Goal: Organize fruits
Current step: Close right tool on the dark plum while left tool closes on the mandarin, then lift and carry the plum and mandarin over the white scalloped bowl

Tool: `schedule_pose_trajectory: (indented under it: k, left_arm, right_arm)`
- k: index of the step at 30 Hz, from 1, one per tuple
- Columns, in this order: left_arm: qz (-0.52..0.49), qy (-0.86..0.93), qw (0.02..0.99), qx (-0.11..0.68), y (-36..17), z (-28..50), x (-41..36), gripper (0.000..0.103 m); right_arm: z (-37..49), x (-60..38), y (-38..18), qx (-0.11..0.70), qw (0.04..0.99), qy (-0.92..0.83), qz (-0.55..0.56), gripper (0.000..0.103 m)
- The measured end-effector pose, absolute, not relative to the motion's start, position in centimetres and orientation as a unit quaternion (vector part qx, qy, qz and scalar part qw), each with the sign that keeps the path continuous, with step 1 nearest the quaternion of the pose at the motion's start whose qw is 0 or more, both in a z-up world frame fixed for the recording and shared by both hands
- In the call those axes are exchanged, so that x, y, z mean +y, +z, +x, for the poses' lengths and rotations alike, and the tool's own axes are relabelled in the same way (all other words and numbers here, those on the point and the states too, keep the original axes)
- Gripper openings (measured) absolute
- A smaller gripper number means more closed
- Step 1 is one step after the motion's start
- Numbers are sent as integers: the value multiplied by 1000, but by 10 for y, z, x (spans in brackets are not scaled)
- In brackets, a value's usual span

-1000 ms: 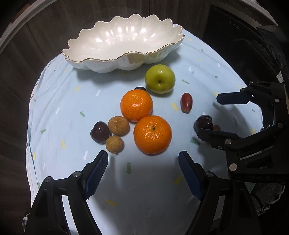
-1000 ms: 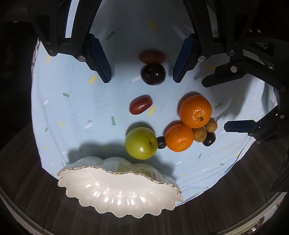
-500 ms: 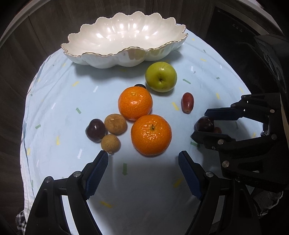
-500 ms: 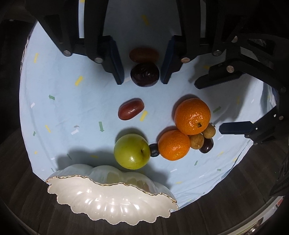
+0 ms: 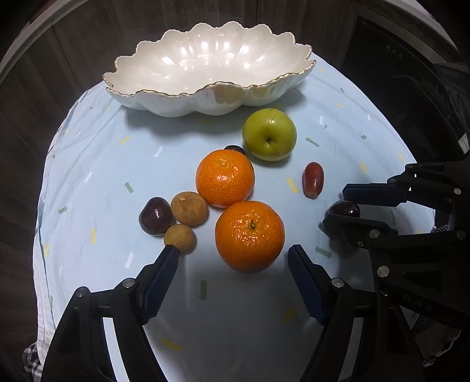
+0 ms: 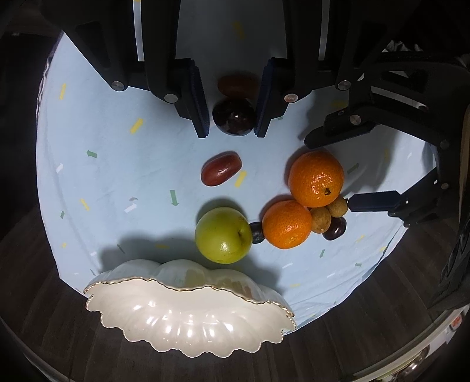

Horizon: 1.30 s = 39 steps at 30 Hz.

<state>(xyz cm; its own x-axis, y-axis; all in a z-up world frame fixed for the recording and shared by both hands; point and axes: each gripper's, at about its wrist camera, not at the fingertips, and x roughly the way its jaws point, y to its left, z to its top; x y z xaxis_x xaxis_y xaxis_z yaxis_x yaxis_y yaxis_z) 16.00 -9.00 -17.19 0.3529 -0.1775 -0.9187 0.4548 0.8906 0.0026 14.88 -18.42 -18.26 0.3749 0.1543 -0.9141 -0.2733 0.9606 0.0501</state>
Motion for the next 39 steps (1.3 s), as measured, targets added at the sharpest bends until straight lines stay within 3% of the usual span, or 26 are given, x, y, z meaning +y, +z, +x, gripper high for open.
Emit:
schedule_pose_trajectory:
  k: [5,18,39]
  left_arm:
    - [119,-206,806,542,-175,160,-94,51]
    - [128,-203,810,536,-179,164,-103,46]
    - [123,-190,825,517,-156,148,-97,45]
  right_arm:
    - [146,-182,-183,544,828,129,-53,33]
    - [147,-185,-183,543,829,129,-43,33]
    - [137,-183,-169,527,840,128,-29,30]
